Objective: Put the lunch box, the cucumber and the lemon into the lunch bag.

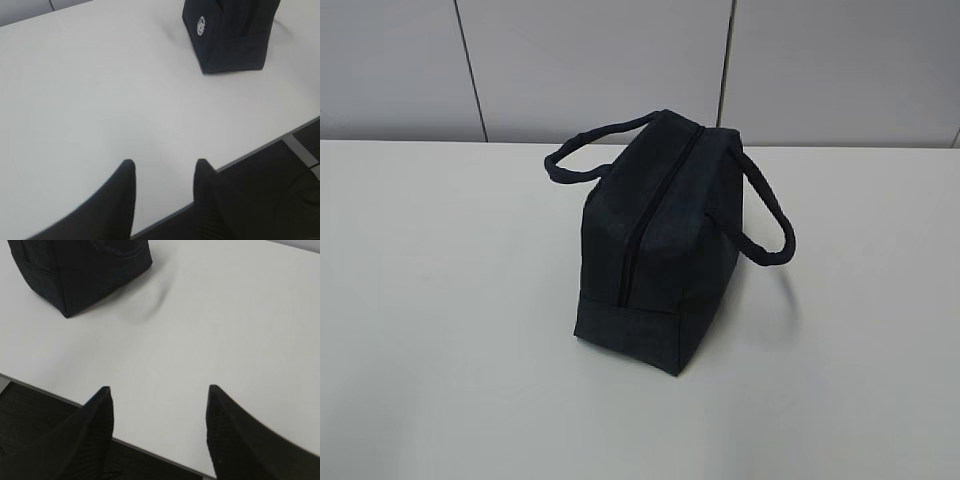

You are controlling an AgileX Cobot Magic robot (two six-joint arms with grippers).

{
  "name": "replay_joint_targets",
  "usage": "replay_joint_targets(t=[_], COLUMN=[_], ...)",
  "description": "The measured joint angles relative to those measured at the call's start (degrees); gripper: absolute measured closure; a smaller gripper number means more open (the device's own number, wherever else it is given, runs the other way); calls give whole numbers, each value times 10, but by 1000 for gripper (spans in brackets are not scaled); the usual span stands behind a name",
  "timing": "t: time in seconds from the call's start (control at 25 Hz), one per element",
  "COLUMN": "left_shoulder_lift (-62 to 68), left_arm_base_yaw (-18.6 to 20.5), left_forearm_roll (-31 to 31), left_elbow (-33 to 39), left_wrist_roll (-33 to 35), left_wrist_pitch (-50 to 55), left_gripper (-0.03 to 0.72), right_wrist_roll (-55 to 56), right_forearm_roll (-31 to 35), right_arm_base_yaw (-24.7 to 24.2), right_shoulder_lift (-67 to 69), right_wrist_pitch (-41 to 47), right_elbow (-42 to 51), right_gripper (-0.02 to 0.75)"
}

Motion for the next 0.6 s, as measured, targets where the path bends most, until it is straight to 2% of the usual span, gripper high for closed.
replay_joint_targets(t=[0.12,0.36,0.6], left_shoulder_lift=[0,0,0], left_arm_base_yaw=[22,95,103], left_forearm_roll=[0,0,1], left_elbow=[0,0,0], left_wrist_roll=[0,0,0], left_wrist_pitch=[0,0,0], left_gripper=[436,440,440], right_wrist_roll=[0,-1,-1], right_forearm_roll=[-11,-12,-15], right_arm_base_yaw=[0,0,0], right_shoulder_lift=[0,0,0], right_wrist_pitch=[0,0,0], right_elbow=[0,0,0], right_gripper=[295,295,295])
